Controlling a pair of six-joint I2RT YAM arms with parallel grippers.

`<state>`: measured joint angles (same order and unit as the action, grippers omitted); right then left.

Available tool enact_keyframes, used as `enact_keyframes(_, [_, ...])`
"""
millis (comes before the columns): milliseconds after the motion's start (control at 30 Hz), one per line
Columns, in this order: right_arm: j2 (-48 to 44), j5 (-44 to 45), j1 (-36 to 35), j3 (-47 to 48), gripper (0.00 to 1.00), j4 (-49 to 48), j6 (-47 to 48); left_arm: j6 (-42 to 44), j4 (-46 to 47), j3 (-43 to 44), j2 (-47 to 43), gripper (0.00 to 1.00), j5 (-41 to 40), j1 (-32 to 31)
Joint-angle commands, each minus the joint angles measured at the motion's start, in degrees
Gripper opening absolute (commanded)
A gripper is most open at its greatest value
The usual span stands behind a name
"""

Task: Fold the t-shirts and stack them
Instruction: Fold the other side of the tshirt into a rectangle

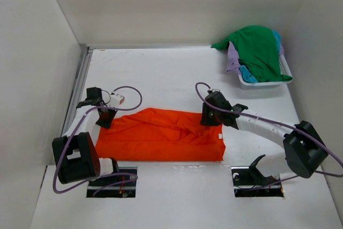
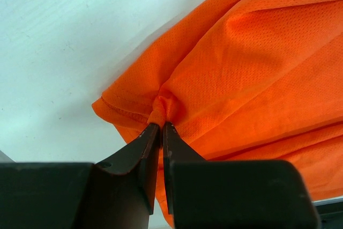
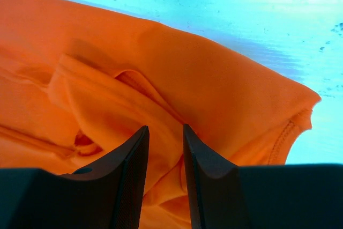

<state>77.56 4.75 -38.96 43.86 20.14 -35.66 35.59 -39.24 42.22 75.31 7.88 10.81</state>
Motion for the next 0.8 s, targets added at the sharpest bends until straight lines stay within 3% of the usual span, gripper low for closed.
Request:
enact_keyframes(0, [2.50, -0.01, 0.16, 2.29, 0.37, 2.44, -0.37, -0.26, 1.01, -0.38, -0.78, 0.06, 0.38, -0.39])
enact_keyframes(300, [8.04, 0.78, 0.77, 3.69, 0.45, 3.15, -1.08, -0.61, 1.19, -0.29, -0.69, 0.06, 0.38, -0.39])
enact_keyframes(400, [9.89, 0.34, 0.60, 4.92, 0.31, 3.15, -0.99, -0.61, 1.19, -0.03, -0.69, 0.06, 0.38, -0.39])
enact_keyframes(500, [9.98, 0.26, 0.60, 5.27, 0.07, 3.59, -0.99, -0.70, 1.01, 0.58, -0.60, 0.06, 0.38, -0.39])
enact_keyframes(533, [9.46, 0.26, 0.60, 5.36, 0.04, 3.94, -0.99, -0.79, 0.84, 1.02, -0.51, 0.06, 0.38, -0.39])
enact_keyframes(767, [5.06, 1.40, 2.44, 10.01, 0.05, 7.98, 1.73, -3.68, 0.57, 6.64, 0.19, 0.06, 1.08, -0.39])
